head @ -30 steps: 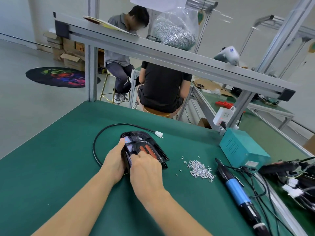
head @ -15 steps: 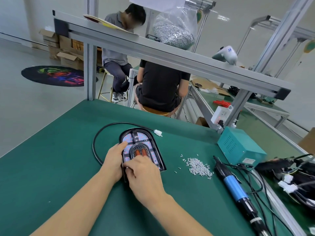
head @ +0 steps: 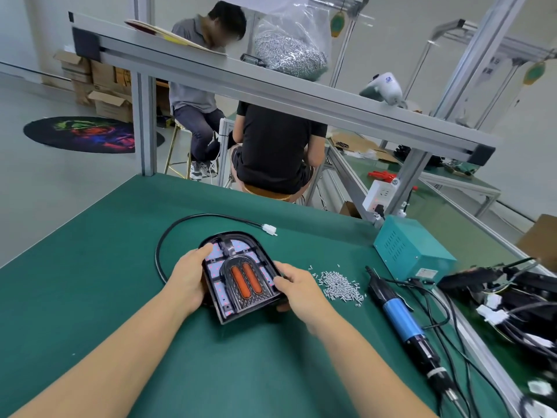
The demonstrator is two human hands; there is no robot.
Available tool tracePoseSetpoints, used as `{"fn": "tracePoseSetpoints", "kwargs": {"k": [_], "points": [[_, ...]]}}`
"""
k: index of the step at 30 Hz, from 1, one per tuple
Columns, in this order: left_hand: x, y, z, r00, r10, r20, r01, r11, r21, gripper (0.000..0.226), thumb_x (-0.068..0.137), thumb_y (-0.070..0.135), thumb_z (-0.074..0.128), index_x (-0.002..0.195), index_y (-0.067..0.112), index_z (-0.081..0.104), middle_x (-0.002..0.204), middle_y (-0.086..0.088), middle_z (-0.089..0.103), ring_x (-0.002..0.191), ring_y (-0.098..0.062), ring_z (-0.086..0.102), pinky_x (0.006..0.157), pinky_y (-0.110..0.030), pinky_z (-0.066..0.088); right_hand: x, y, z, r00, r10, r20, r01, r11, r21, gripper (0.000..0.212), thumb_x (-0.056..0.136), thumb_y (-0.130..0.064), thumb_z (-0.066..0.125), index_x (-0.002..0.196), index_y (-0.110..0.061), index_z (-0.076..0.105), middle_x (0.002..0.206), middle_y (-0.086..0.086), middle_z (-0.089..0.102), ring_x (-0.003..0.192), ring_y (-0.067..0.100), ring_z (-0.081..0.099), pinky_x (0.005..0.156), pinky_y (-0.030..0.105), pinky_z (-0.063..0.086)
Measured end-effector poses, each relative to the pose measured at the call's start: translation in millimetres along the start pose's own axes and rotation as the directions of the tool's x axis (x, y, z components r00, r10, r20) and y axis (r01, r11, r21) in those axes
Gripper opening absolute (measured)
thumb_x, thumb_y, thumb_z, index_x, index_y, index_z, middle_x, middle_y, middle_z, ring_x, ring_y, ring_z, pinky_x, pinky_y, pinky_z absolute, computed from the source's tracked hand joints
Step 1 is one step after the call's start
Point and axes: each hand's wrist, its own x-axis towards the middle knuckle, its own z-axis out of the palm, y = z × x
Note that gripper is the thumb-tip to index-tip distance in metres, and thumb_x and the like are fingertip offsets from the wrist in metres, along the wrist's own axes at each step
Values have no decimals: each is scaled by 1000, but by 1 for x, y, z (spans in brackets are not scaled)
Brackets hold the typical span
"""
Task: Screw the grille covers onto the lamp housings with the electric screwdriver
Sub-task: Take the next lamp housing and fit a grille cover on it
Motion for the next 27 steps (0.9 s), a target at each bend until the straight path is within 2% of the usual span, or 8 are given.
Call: {"fn": "tracePoseSetpoints", "kwargs": {"k": [3,6,9,13,18,21,24,27], "points": [[4,-2,-2,990,140,-26,-122,928,351,19,94,12,50,105,1,61,94,-7,62,90,-24,54,89,-41,45,0,2,-20,1000,22,-5,-22,999,-36,49,95,-4,43,89,-44,72,87,-17,73,76,6,61,71,19,48],[0,-7,1,954,296,42,-241,678,695,35,93,0,47,126,4,55,124,-9,59,116,-23,52,100,-27,34,1,8,-37,999,27,-24,-29,998,-63,40,96,-6,44,100,-34,73,98,-12,74,98,11,65,94,26,46],[-5,-11,3,917,341,210,-350,428,834,44,89,-8,38,126,6,57,128,-9,60,120,-22,52,103,-27,35,-1,17,-44,1000,17,-3,-17,996,-92,36,97,-8,46,112,-28,71,107,-15,71,106,9,63,95,23,44],[-8,-11,-4,884,369,288,-388,232,892,46,93,-5,36,130,12,57,133,-6,57,123,-25,50,104,-32,36,-4,24,-39,999,-35,20,38,988,-148,35,99,-13,43,120,-27,67,110,-17,67,107,6,60,89,16,41],[-7,-8,-2,866,382,323,-391,113,914,45,94,-4,37,131,13,57,128,-10,60,119,-30,52,98,-34,39,-13,36,-35,993,-73,-91,60,989,-133,40,104,-38,37,124,-13,60,130,-2,62,111,6,53,85,6,36],[-4,-3,-4,863,368,347,-412,113,904,44,93,-5,39,128,12,60,130,-9,59,122,-28,51,99,-31,38,-20,47,-57,946,-123,-299,43,964,-262,35,102,-31,46,132,-17,56,132,0,59,111,8,52,91,17,36],[-3,5,-4,865,336,373,-427,102,898,45,91,-8,40,123,12,63,129,-7,61,122,-25,52,100,-27,37,-30,67,-96,877,-121,-465,-170,826,-537,46,97,-25,54,142,-18,44,131,5,51,119,22,46,97,32,38],[-4,10,-2,860,337,382,-437,102,894,48,86,-13,39,118,11,67,122,-4,65,117,-22,56,93,-22,37,-47,86,-132,818,3,-575,-456,613,-646,61,91,-35,57,144,-14,35,131,11,46,120,30,43,94,36,40]]}}
